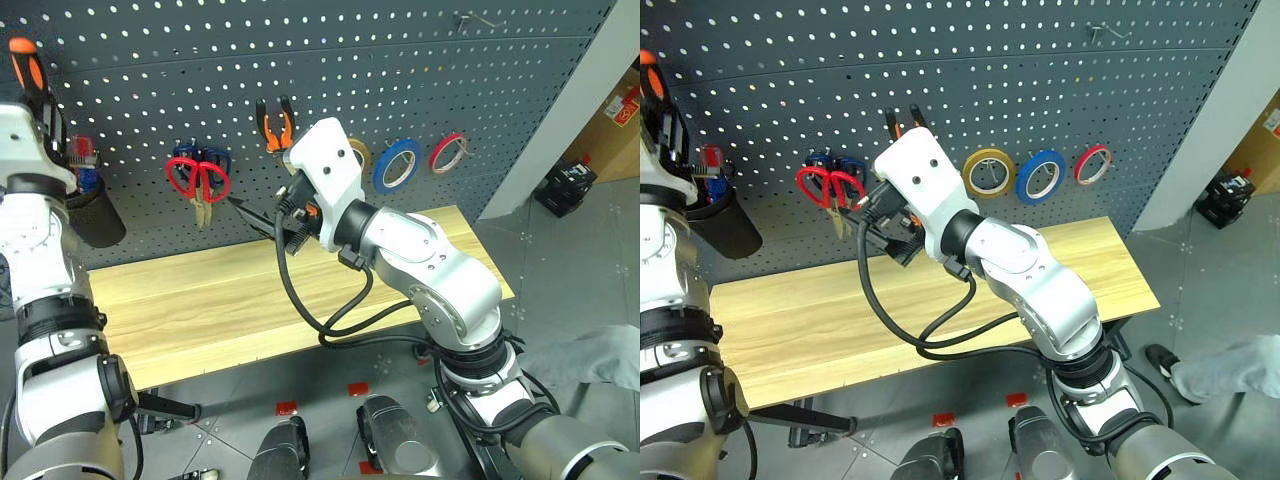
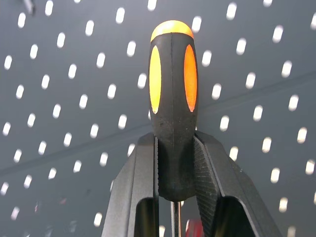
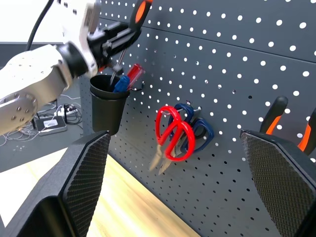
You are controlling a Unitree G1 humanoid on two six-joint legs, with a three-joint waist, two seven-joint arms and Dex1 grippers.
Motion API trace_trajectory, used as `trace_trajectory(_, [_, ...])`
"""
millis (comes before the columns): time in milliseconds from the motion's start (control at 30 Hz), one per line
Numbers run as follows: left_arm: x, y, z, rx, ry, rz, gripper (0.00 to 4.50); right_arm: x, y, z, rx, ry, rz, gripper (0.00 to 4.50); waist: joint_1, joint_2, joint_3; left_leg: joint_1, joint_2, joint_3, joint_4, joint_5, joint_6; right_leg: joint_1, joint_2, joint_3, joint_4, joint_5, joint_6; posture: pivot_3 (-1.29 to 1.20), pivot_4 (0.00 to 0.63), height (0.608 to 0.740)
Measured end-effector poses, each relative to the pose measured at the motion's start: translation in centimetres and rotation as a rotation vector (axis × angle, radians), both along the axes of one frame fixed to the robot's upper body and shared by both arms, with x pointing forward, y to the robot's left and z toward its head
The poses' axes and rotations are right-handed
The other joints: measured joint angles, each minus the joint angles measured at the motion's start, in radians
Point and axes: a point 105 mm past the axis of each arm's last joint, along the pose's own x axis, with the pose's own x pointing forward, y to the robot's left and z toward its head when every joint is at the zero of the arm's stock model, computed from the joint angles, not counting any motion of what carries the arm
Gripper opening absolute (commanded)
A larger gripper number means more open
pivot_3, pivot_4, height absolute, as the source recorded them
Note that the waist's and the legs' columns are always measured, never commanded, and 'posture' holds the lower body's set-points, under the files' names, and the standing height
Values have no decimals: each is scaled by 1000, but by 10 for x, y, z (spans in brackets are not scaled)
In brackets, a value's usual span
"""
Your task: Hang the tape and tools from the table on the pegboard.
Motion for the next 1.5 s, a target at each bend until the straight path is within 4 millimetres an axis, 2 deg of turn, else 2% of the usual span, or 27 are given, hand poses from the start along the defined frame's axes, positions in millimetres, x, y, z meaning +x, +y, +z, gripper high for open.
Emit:
trace_trajectory(133, [-5, 8, -9, -18, 10, 40, 600, -2, 2, 2, 13, -4, 16, 4500, 0, 0, -3, 0, 0, 0, 2, 0, 0, 0, 0, 0, 2, 0, 0, -279, 110, 740])
trace_trajectory(300, [-6, 11, -10, -26, 5, 61, 600, -6, 5, 4, 22, -6, 49, 4500, 0, -2, -11, 0, 0, 0, 2, 0, 0, -2, 0, 0, 3, 0, 0, -285, 109, 740])
trace_trajectory(367, [-7, 13, -10, -34, -6, 87, 1346, -8, 6, 4, 26, -6, 57, 4500, 0, -2, -14, 0, 0, 0, 2, 0, 0, -2, 0, 0, 3, 0, 0, -285, 109, 740])
trace_trajectory(533, [-13, 18, -12, -51, -30, 124, 2878, -9, 7, 5, 33, -10, 65, 4500, 0, -2, -22, 0, 0, 0, 2, 0, 0, -2, 0, 0, 4, 0, 0, -285, 109, 740])
trace_trajectory(567, [-13, 16, -12, -53, -37, 120, 3151, -9, 7, 6, 33, -10, 65, 4500, 0, -2, -23, 0, 0, 0, 2, 0, 0, -2, 0, 0, 4, 0, 0, -281, 104, 740])
trace_trajectory(600, [-14, 15, -12, -53, -42, 114, 3151, -9, 7, 6, 34, -11, 66, 4500, 0, -2, -24, 0, 0, 0, 2, 0, 0, -2, 0, 0, 4, 0, 0, -281, 104, 740])
trace_trajectory(700, [-18, 1, -10, -44, -70, 74, 3151, -9, 7, 7, 40, -20, 68, 4500, -1, -2, -29, 0, 0, 0, 3, 0, 0, -2, 0, 1, 4, 0, 0, -281, 104, 740])
trace_trajectory(800, [-23, -22, -14, -11, -54, 7, 3151, -7, 6, 6, 39, -26, 62, 4500, -1, -1, -35, 0, 0, 1, 2, 0, 0, -1, 0, 1, 4, 0, 0, -268, 97, 740])
trace_trajectory(933, [-26, -58, -48, -26, 97, -123, 3151, -1, 0, 2, 29, -29, 34, 4500, 1, 4, -49, 1, 0, 0, 2, 0, 0, 1, 0, 1, 4, 0, 0, -248, 93, 740])
trace_trajectory(1000, [-30, -68, -64, -68, 163, -153, 3151, 1, -4, 0, 23, -32, 23, 4500, 2, 4, -52, 3, 1, 0, 3, 0, 0, 2, 0, 1, 4, 0, 0, -235, 89, 740])
trace_trajectory(1067, [-35, -69, -81, -160, 217, -123, 3151, 5, -10, -7, 9, -23, 10, 4500, 6, 6, -56, 5, 1, 0, 3, 0, 0, 3, 1, 0, 4, 0, 0, -227, 86, 740])
trace_trajectory(1167, [-50, -51, -113, -268, 333, 31, 3151, 16, -26, -22, -4, 0, -49, 4500, 11, 8, -58, 7, 1, -1, 3, 0, 0, 6, 1, 0, 3, -1, 1, -215, 80, 740])
trace_trajectory(1233, [-60, -43, -130, -302, 406, 94, 3151, 29, -40, -35, -30, 11, -128, 4500, 17, 8, -58, 8, 1, -2, 3, 0, 0, 6, 1, -1, 2, -1, 1, -200, 69, 740])
trace_trajectory(1300, [-66, -44, -140, -315, 438, 104, 3151, 40, -55, -49, -31, 24, -214, 4500, 28, 9, -63, 9, 1, -2, 2, 0, 0, 6, 1, -1, 1, -1, 0, -195, 60, 740])
trace_trajectory(1400, [-75, -46, -158, -353, 476, 97, 3151, 55, -77, -87, -14, 96, -330, 4500, 47, 12, -82, 10, 1, -2, 0, 0, 0, 8, 1, -1, -5, -1, 0, -189, 50, 740])
trace_trajectory(1500, [-81, -45, -170, -404, 491, 96, 3151, 62, -95, -135, 26, 232, -410, 4500, 64, 14, -92, 10, 1, -2, 0, 0, 0, 9, 1, -1, -5, -1, 0, -183, 29, 740])
